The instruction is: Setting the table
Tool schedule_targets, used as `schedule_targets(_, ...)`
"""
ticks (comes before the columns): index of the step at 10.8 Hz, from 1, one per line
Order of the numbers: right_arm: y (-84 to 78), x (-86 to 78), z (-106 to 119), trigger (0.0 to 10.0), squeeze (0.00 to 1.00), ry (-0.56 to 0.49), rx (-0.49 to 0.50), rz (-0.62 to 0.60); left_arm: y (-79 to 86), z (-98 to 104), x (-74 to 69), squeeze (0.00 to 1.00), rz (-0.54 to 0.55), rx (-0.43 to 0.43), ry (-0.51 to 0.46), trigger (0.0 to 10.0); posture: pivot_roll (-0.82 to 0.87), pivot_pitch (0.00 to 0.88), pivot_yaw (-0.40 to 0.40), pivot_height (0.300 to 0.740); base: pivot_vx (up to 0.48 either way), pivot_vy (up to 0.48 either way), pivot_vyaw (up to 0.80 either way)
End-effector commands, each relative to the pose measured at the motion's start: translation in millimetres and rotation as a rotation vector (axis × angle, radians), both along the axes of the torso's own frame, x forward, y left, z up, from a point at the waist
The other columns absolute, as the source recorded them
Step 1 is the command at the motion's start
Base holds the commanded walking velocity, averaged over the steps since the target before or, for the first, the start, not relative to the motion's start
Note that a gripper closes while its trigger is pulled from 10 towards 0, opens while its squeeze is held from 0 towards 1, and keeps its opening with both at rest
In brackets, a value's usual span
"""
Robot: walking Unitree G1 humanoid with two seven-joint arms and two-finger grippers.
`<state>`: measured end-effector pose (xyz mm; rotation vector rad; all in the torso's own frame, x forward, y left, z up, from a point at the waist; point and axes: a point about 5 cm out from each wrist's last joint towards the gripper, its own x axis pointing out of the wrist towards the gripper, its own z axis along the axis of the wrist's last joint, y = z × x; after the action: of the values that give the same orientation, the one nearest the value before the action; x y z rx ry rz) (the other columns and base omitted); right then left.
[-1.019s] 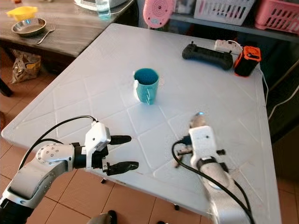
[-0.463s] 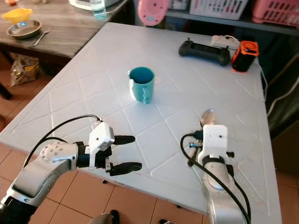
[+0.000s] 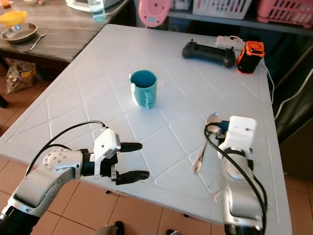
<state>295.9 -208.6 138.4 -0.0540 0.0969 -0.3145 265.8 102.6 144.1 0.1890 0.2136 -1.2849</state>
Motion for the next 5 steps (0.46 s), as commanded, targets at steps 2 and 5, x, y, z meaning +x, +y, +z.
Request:
schedule_targets(2,10.4,7.8,-1,10.0,1.0,0.003,0.096,0.02,2.0,-1,-4.1,0.0,-0.009,0.022,-0.004,10.0,0.21,0.188,0.014,0.74,0.0,0.0,0.0)
schedule_targets(5,67.5,-4.6,13,10.0,1.0,-0.023,0.108,0.148,3.0,-1,-4.6,0.0,-0.008,0.024,-0.001,10.0,0.2,0.191,0.004,0.74,0.0,0.0,0.0)
